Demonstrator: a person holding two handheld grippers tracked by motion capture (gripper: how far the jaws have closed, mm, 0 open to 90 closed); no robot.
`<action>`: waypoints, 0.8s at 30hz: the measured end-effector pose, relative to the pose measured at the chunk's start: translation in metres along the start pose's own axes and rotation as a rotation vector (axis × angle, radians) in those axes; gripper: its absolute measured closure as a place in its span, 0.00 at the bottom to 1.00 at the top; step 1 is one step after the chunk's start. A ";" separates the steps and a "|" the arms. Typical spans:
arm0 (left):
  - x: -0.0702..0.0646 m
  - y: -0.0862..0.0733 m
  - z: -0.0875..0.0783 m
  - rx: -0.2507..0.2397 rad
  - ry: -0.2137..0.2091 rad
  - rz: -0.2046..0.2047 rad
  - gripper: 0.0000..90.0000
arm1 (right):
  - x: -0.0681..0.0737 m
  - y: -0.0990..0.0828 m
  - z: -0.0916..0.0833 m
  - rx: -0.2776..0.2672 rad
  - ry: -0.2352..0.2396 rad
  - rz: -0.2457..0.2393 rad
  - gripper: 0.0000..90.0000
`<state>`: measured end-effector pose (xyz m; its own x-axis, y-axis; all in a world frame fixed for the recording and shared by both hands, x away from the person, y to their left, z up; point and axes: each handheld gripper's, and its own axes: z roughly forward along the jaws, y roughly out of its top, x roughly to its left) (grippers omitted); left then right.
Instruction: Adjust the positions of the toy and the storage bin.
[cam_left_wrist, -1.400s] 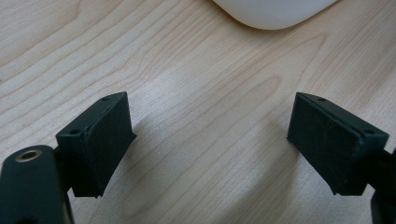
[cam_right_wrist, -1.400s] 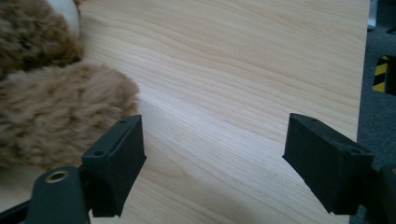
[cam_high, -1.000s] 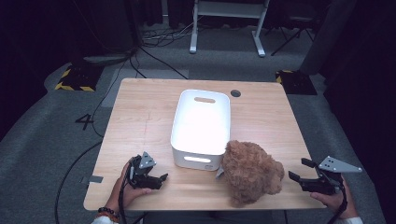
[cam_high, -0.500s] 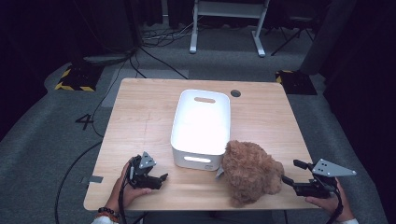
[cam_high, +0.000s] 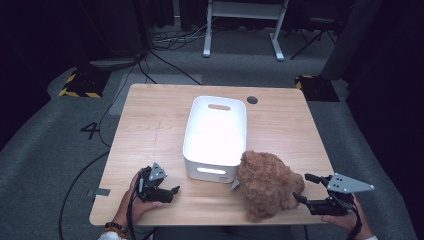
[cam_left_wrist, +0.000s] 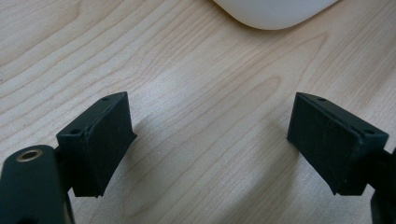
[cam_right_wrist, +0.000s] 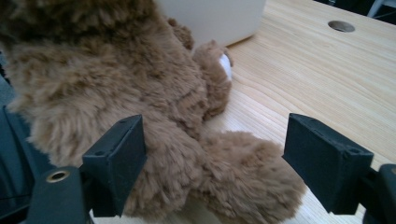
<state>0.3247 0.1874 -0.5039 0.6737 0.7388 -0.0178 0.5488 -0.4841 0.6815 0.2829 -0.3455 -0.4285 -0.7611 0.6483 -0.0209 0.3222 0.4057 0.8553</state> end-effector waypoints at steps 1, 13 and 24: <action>0.000 0.000 0.000 0.000 0.000 0.000 0.16 | 0.001 0.001 0.000 -0.004 0.006 -0.001 0.23; 0.000 0.000 0.000 0.000 0.000 0.000 0.16 | 0.004 0.009 -0.010 -0.028 -0.018 -0.007 0.23; 0.000 0.000 0.000 0.000 0.000 0.000 0.16 | 0.023 0.022 -0.008 -0.041 0.052 -0.047 0.23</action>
<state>0.3247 0.1874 -0.5039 0.6739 0.7386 -0.0181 0.5489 -0.4841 0.6815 0.2678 -0.3266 -0.4057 -0.8033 0.5945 -0.0359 0.2626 0.4076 0.8746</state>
